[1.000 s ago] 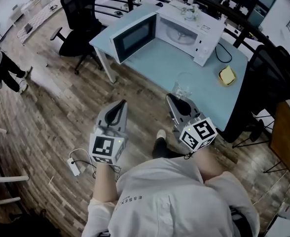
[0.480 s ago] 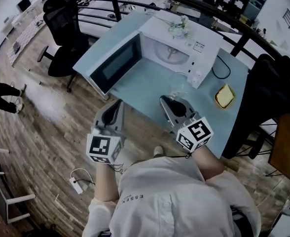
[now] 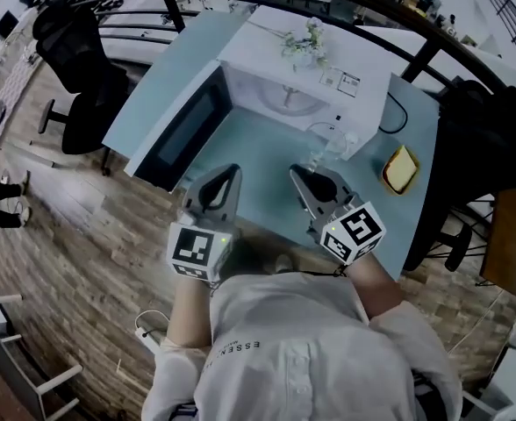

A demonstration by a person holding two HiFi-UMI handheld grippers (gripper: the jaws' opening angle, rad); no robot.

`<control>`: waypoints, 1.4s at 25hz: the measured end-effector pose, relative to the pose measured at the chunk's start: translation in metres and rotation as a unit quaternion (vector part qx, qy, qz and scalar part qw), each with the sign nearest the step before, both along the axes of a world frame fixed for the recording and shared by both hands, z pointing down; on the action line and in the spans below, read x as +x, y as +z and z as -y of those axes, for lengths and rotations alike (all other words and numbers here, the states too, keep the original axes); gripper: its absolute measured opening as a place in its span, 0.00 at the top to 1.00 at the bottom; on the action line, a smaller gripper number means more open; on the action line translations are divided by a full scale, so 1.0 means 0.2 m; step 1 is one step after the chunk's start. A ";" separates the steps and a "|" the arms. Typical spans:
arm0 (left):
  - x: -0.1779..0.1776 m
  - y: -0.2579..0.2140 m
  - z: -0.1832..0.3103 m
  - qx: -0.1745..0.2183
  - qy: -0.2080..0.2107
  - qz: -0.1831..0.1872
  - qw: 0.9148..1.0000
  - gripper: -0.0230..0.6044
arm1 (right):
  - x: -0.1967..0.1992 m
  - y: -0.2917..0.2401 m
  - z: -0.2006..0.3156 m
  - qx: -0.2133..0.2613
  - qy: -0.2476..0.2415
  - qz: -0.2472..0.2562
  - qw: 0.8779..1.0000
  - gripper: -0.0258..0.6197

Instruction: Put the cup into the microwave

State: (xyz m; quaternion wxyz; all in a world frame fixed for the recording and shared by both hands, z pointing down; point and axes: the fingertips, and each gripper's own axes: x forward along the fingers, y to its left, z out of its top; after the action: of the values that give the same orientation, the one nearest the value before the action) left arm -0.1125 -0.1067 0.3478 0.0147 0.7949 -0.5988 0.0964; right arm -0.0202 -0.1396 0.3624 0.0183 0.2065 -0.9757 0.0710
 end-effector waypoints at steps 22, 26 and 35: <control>-0.25 0.39 0.62 -0.068 0.137 -0.059 0.987 0.96 | -0.46 0.54 0.66 -0.031 0.018 -0.053 0.998 0.93; -0.26 0.42 0.68 -0.057 0.148 -0.036 0.987 0.96 | -0.50 0.64 0.76 -0.031 0.020 -0.069 0.997 0.93; -0.29 0.47 0.75 -0.063 0.140 -0.054 0.987 0.96 | -0.55 0.75 0.99 -0.033 0.041 -0.066 0.996 0.93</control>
State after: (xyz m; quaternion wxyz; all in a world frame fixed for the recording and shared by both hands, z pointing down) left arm -0.1703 -0.2571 0.4415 0.0834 0.8725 -0.4724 0.0925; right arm -0.1302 -0.3382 0.5131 0.0866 0.2494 -0.9603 0.0905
